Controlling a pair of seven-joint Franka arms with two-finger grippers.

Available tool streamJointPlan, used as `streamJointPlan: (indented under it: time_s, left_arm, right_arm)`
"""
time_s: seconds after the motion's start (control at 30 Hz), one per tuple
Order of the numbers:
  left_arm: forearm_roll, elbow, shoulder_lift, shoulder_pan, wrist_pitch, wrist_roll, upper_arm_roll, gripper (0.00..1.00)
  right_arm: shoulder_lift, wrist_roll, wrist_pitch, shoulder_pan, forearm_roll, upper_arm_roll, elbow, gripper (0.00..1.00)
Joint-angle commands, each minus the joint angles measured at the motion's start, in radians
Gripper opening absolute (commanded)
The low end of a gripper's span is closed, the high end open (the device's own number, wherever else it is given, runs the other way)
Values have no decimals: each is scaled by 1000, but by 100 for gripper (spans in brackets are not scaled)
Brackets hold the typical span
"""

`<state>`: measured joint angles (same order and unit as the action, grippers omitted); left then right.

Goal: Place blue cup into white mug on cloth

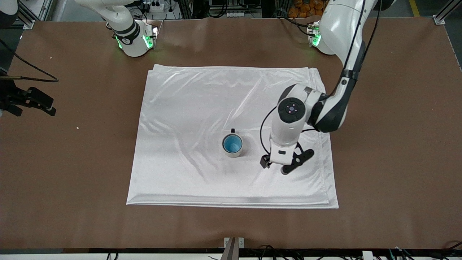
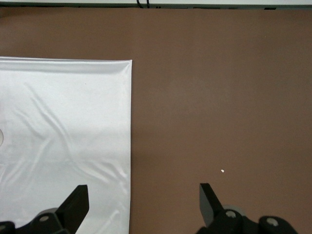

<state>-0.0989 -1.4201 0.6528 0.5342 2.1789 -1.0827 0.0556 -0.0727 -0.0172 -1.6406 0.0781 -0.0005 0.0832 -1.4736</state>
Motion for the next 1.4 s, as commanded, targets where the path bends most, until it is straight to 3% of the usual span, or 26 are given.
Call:
streamJointPlan:
  time_s: [0.0, 0.27, 0.57, 1.1, 1.37]
  left_arm:
    - [-13, -16, -44, -97, -80, 167, -19, 100]
    - [85, -16, -91, -253, -128, 479, -33, 100]
    - [113, -14, -98, -393, -136, 722, -34, 100]
    - [150, -13, -111, -418, -154, 747, -28, 100]
    - [137, -56, -179, -430, -156, 740, -29, 100]
  right_arm:
    - [40, -41, -12, -3, 4, 1, -47, 100]
    - [67, -43, -19, 2, 5, 3, -79, 100]
    - [76, -43, -10, 3, 4, 3, -79, 100]
    - [76, -47, -7, -3, 4, 4, -83, 100]
    - [76, -47, -8, 2, 4, 4, -83, 100]
